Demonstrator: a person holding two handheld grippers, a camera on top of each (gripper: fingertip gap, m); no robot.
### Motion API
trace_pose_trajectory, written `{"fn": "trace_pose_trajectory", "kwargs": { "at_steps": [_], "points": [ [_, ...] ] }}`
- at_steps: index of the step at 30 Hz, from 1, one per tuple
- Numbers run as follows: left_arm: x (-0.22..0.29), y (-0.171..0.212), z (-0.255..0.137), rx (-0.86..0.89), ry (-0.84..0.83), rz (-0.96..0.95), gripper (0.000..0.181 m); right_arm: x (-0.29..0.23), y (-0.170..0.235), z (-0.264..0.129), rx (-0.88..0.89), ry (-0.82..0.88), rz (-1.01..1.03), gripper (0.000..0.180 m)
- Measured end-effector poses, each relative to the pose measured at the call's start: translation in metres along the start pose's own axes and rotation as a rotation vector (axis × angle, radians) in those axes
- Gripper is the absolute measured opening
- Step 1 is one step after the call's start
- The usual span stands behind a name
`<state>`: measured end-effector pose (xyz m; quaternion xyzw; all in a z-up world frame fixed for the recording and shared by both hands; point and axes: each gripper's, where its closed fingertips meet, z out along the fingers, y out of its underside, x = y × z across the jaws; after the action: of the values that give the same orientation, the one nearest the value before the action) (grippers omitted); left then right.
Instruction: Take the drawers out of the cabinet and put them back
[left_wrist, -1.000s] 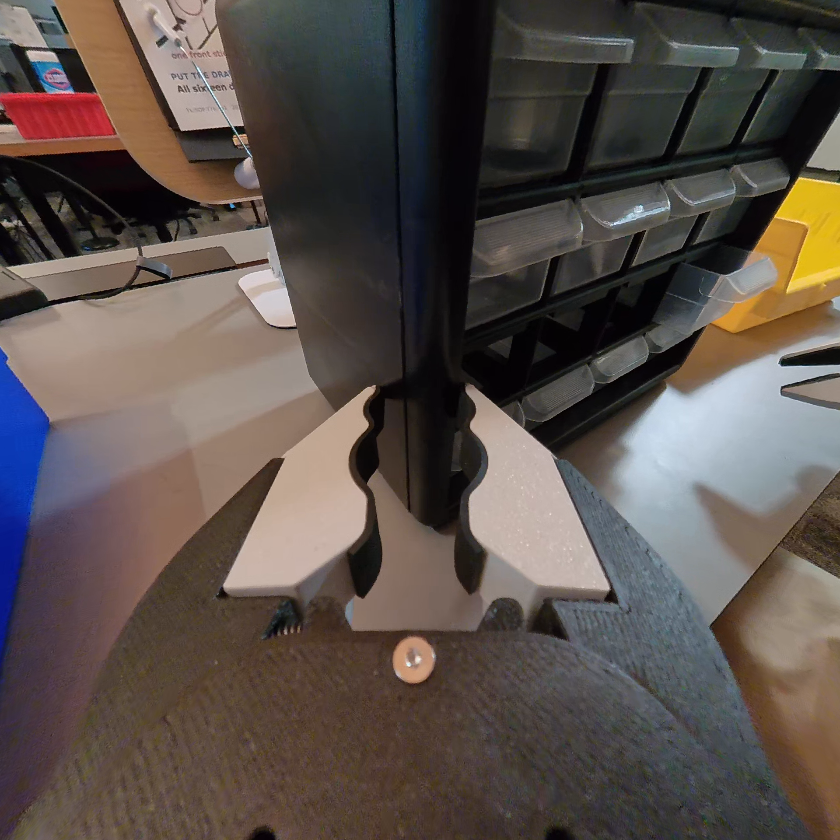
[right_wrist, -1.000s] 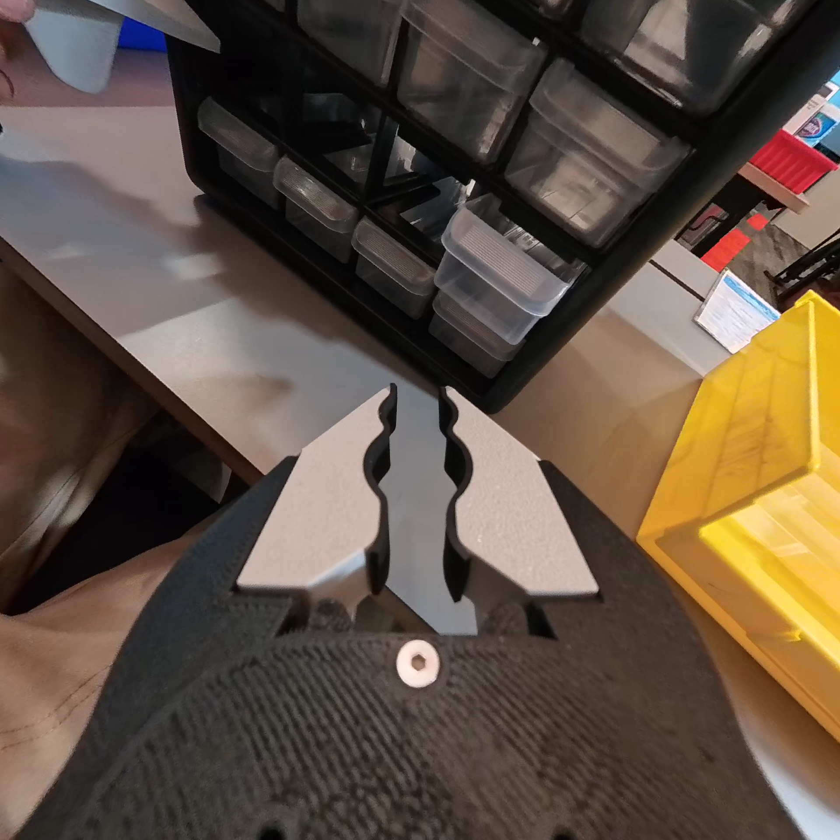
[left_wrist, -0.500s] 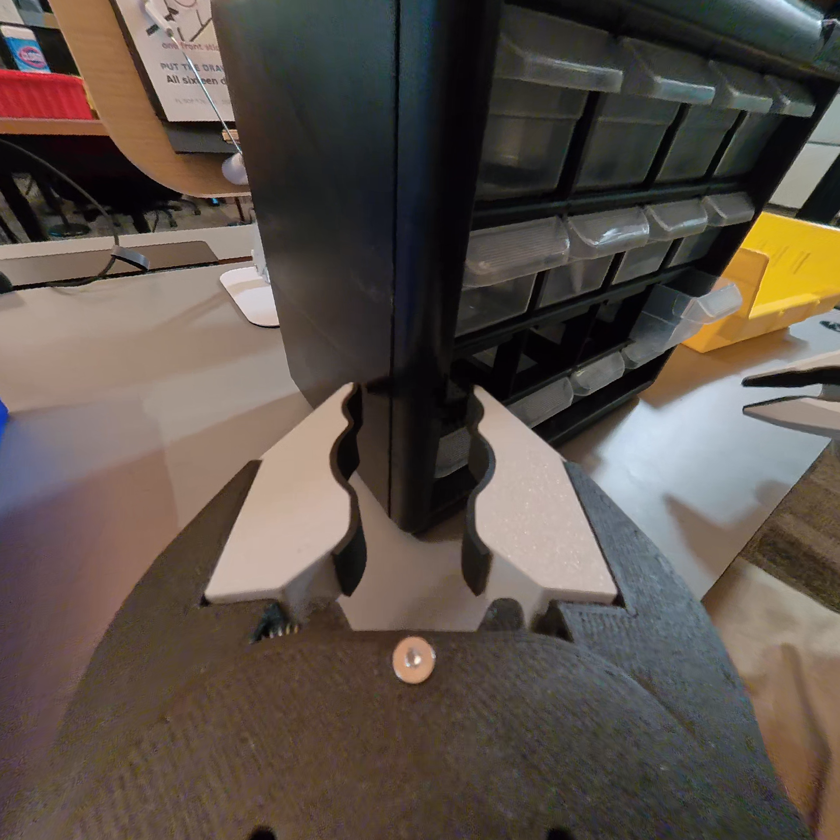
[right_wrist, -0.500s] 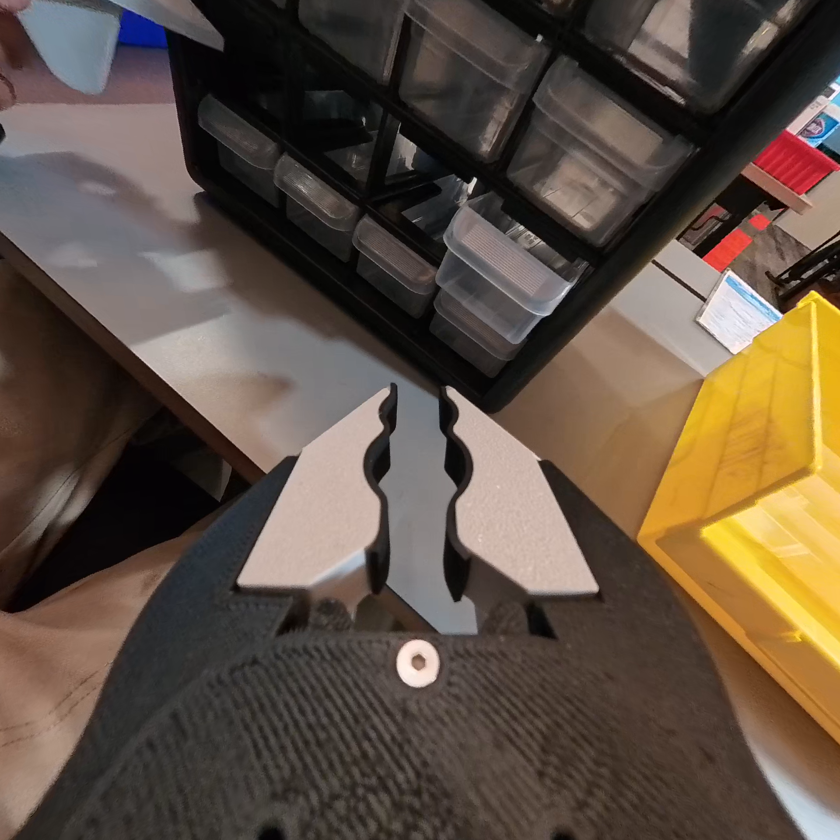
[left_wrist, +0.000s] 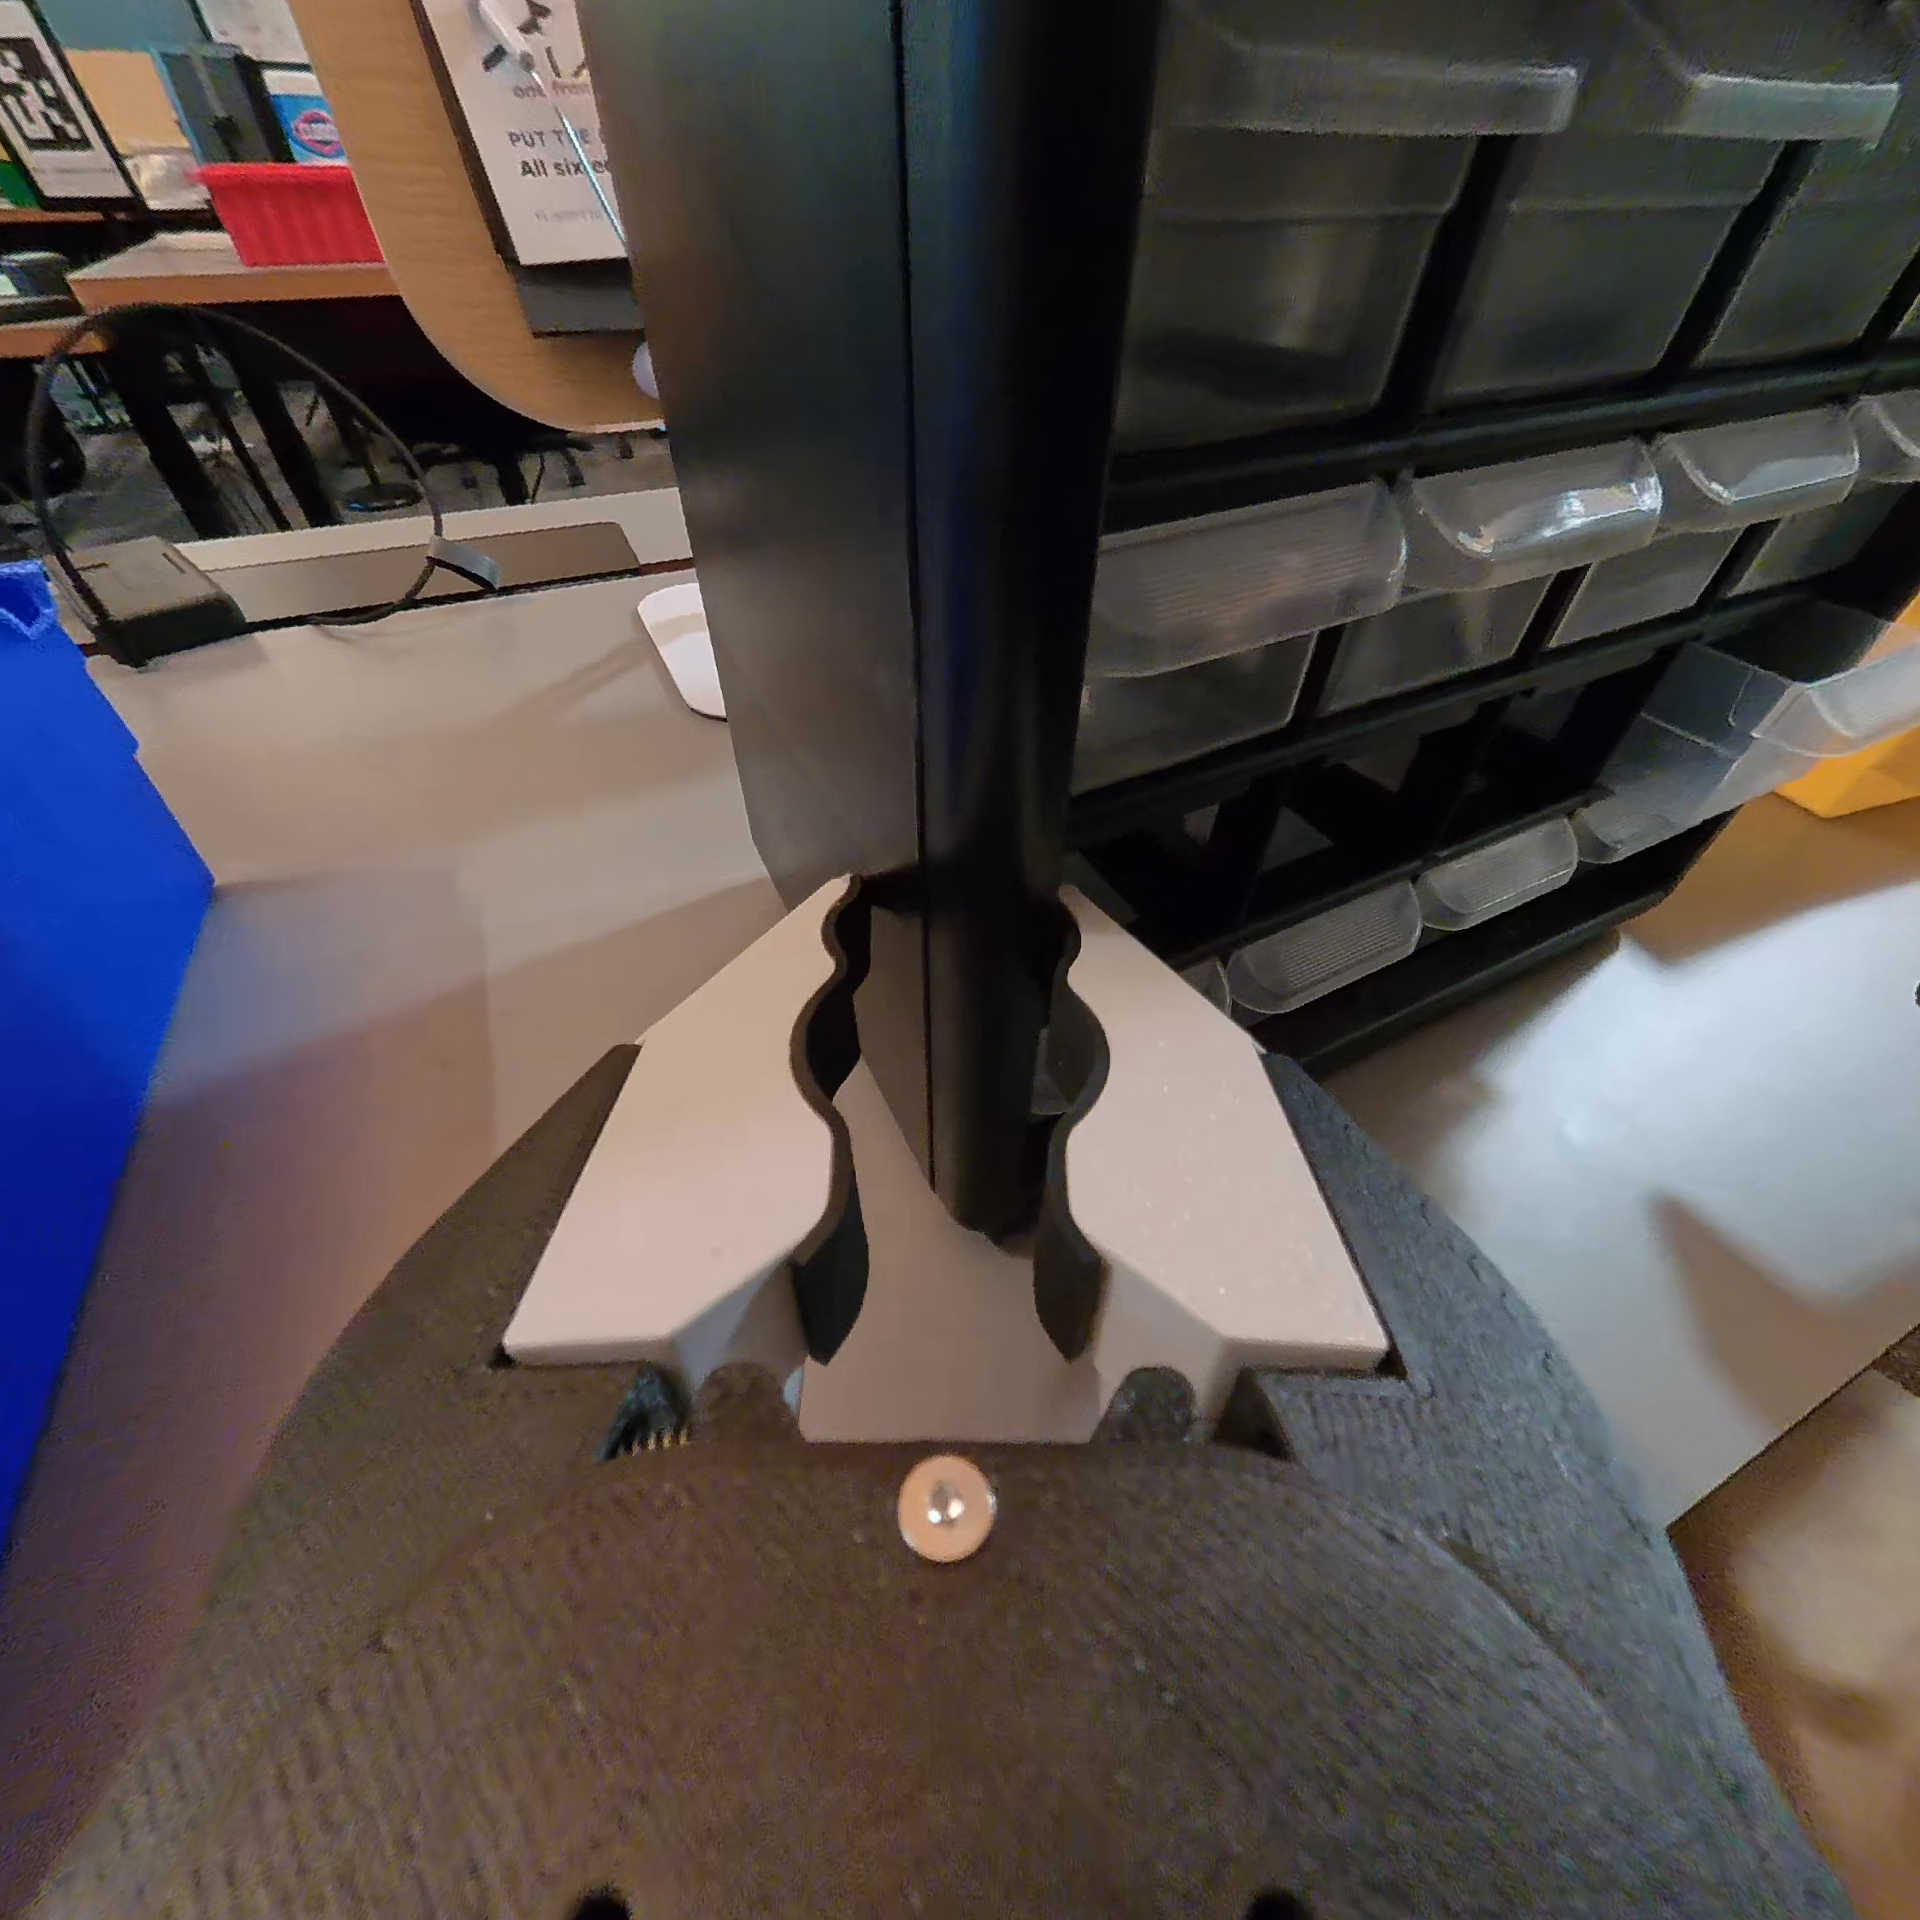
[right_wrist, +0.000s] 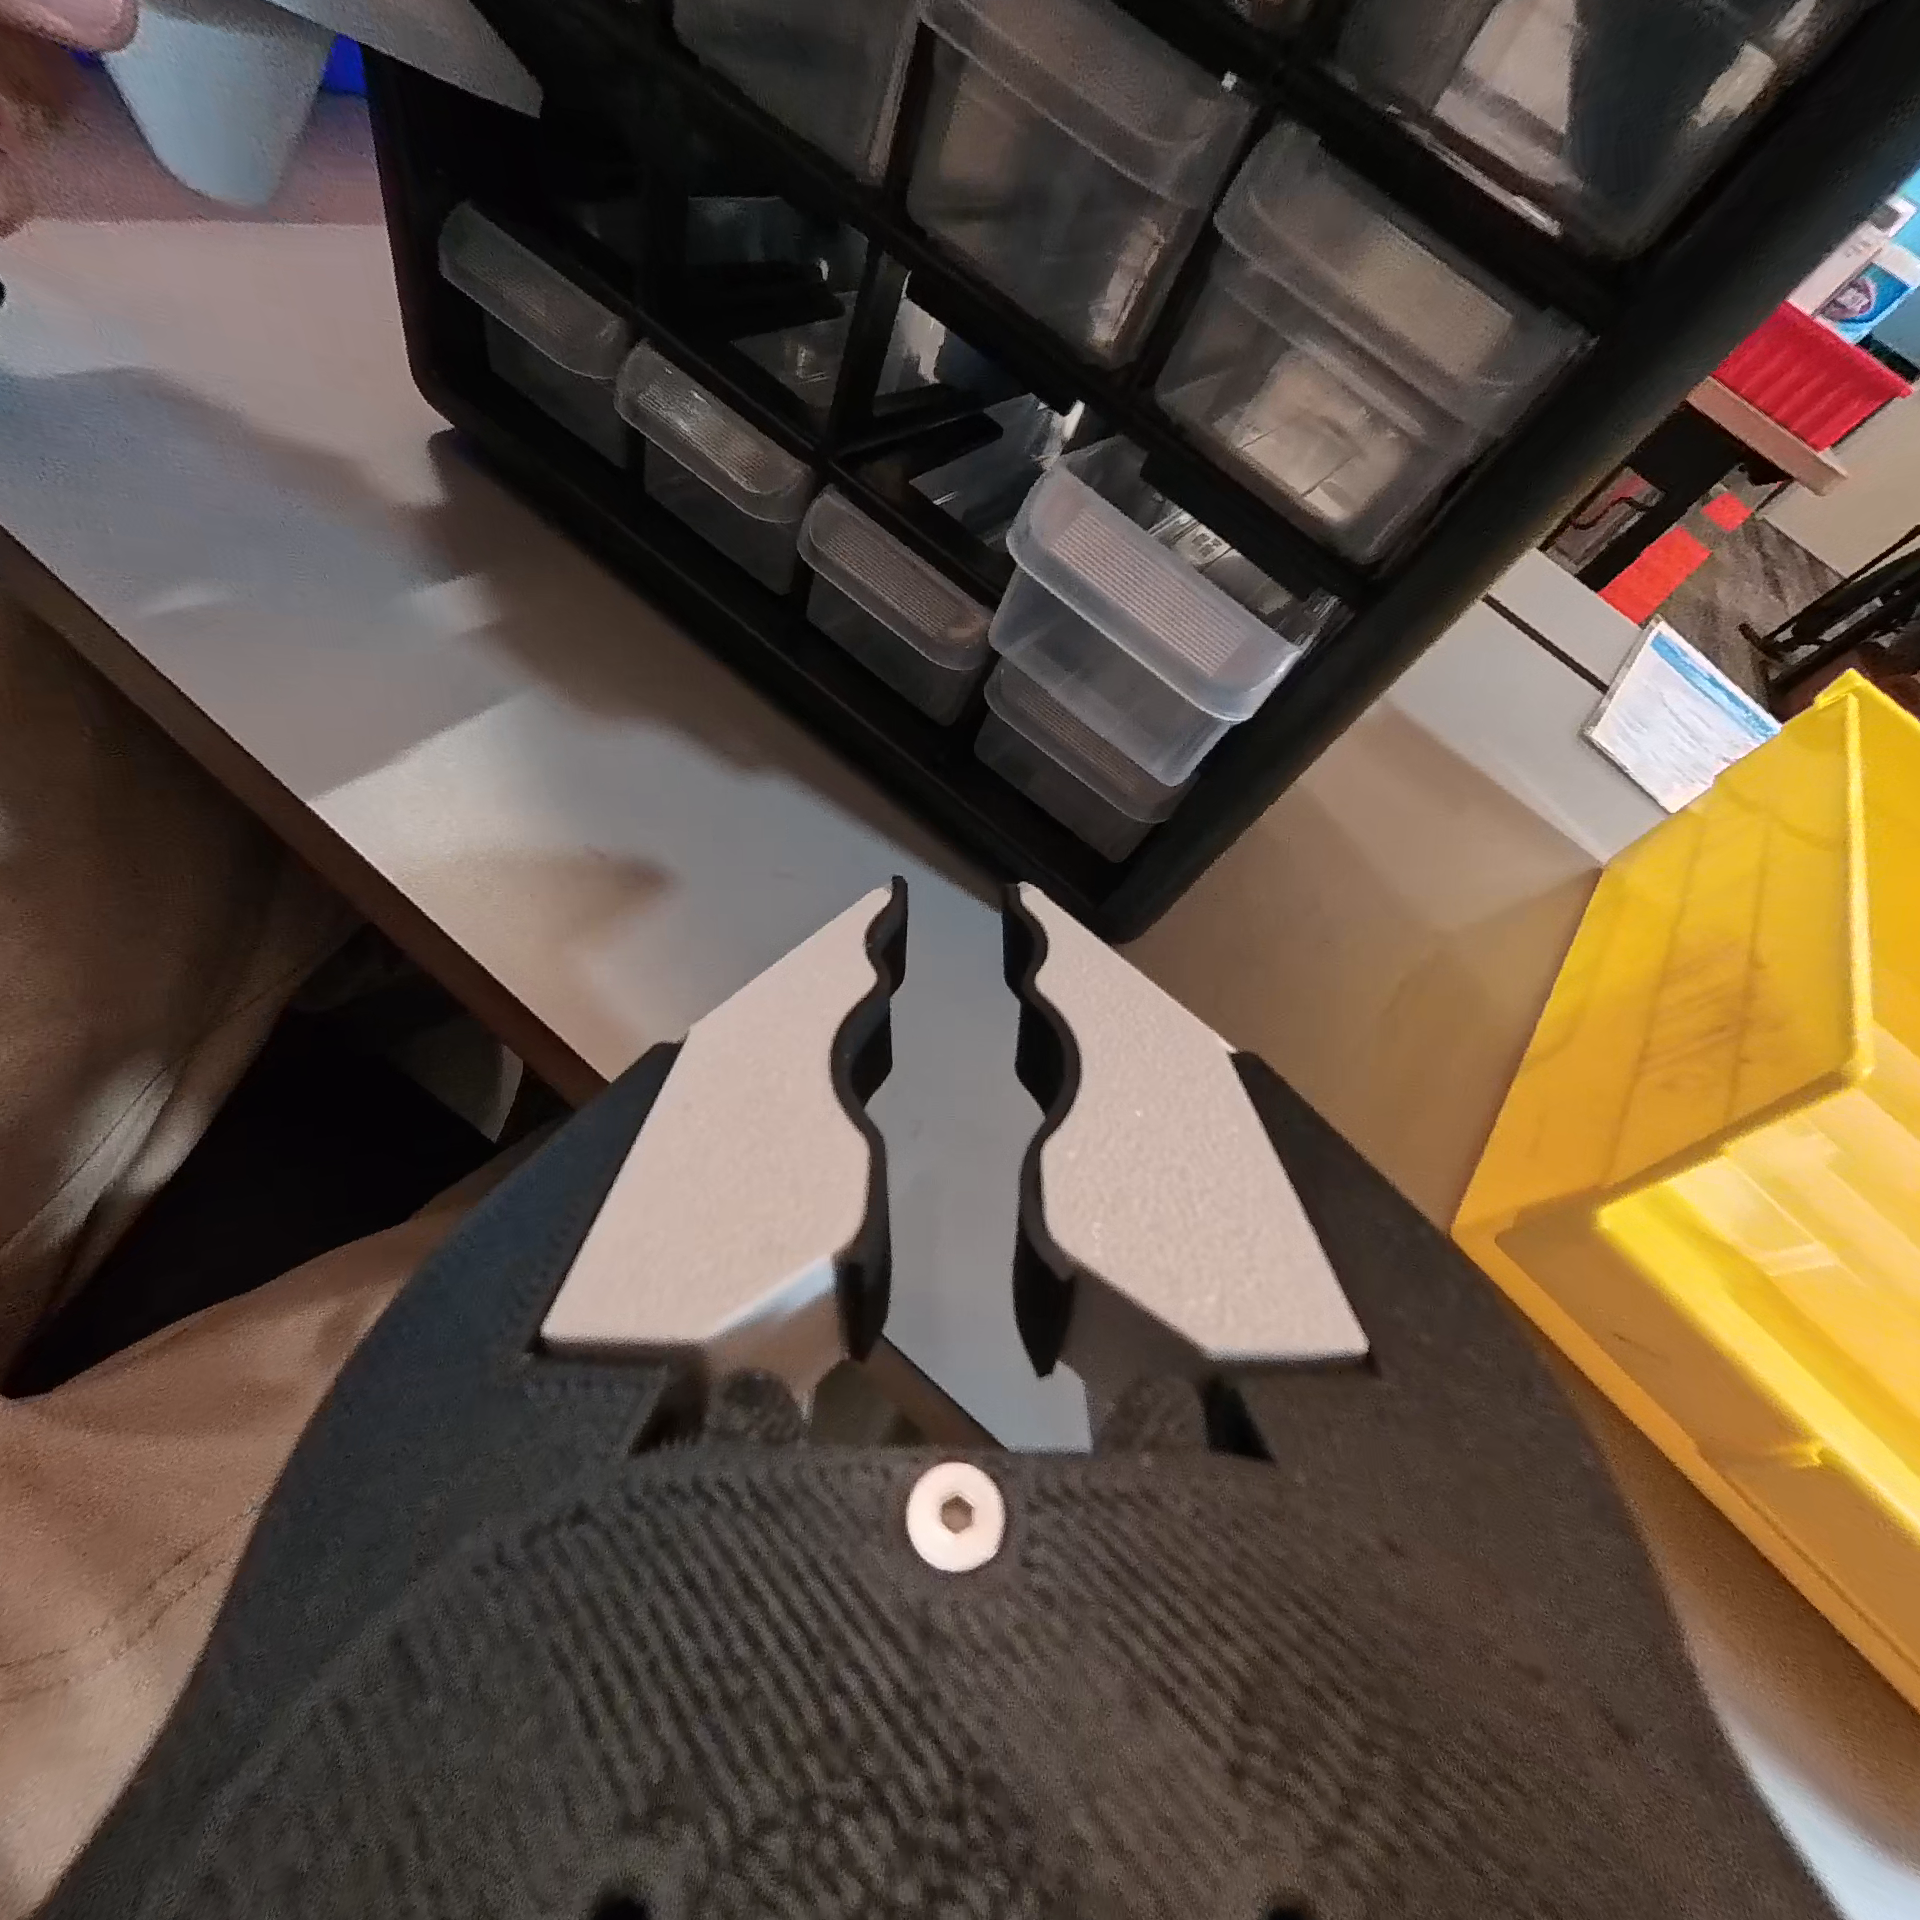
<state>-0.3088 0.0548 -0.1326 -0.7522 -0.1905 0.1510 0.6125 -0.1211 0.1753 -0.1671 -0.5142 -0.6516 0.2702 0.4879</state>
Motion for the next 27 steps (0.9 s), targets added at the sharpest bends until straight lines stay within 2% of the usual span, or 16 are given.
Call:
{"fn": "trace_pose_trajectory", "kwargs": {
  "at_steps": [5, 27],
  "points": [
    [-0.0046, 0.0004, -0.0032, 0.002, 0.023, -0.041, 0.027, 0.0004, 0.0001, -0.0007, 0.001, 0.002, -0.002, 0.017],
    [-0.0046, 0.0002, -0.0079, 0.030, 0.014, 0.014, 0.026, -0.0025, 0.0007, 0.0010, -0.009, -0.004, -0.007, 0.018]
  ]
}}
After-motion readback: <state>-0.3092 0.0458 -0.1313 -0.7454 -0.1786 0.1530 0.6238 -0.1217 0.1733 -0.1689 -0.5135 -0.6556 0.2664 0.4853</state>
